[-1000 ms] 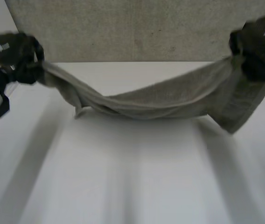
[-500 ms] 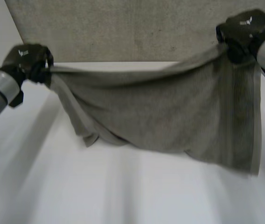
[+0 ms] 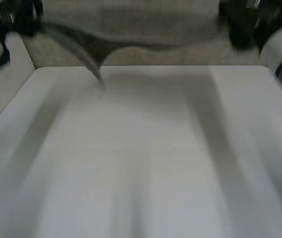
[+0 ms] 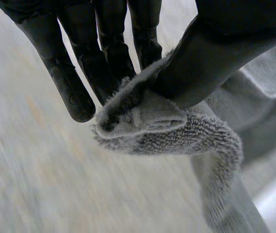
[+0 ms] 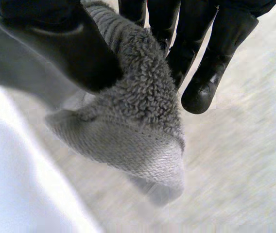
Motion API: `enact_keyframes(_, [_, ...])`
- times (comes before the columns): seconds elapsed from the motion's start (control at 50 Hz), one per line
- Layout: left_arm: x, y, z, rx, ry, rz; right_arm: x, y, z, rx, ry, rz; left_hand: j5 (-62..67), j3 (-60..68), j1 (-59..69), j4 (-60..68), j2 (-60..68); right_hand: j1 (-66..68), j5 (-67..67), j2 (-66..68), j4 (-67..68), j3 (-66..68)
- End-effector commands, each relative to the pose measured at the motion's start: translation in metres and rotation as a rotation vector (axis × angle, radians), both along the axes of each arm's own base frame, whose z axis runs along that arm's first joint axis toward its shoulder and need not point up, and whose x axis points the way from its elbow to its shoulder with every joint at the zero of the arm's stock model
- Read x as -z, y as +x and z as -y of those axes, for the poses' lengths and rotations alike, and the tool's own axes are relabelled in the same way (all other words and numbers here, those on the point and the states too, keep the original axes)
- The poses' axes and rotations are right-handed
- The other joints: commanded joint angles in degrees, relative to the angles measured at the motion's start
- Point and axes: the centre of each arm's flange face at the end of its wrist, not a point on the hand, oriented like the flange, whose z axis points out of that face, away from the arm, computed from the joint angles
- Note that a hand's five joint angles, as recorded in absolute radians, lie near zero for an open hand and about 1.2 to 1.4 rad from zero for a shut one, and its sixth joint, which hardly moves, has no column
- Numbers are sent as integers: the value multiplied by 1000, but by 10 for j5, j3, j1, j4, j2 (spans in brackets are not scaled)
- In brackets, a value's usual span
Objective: Fold the towel.
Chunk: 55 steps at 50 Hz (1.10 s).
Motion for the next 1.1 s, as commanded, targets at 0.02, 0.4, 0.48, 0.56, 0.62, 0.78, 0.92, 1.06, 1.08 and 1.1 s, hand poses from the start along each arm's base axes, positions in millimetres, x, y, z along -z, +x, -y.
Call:
enact_keyframes(0.02, [105,23,-20,65,258,137,102,-13,-26,-43,246,-179,47,39,49,21,49,33,32,50,31,39])
enact_keyframes(0.4, [188,18,-96,219,464,323,176,-41,-37,-2,384,-214,-211,-219,-209,-238,-209,33,32,50,31,39])
enact_keyframes(0.48, [185,15,-100,223,462,318,175,-40,-40,-6,383,-213,-305,-313,-304,-332,-304,33,32,50,31,39])
enact_keyframes(0.56, [187,11,-105,235,480,310,177,-39,-42,-10,389,-214,-378,-386,-376,-404,-376,33,32,50,31,39])
enact_keyframes(0.62, [187,9,-108,244,491,307,179,-39,-44,-12,396,-218,-391,-399,-390,-418,-390,33,32,50,31,39])
enact_keyframes(0.78, [192,-1,-123,276,560,282,181,-40,-47,-13,407,-222,-402,-409,-400,-428,-400,33,32,50,31,39])
enact_keyframes(0.92, [193,1,-116,195,550,305,183,-40,-48,-10,414,-226,-400,-408,-398,-427,-398,33,32,50,31,39])
enact_keyframes(1.06, [198,3,-107,157,529,313,185,-41,-50,-8,418,-233,-397,-404,-395,-423,-395,33,32,50,31,39])
enact_keyframes(1.08, [199,4,-108,154,534,313,185,-41,-50,-7,420,-234,-397,-404,-395,-423,-395,33,32,50,31,39])
enact_keyframes(1.1, [199,6,-107,148,540,310,185,-41,-50,-7,420,-234,-397,-404,-395,-423,-395,33,32,50,31,39])
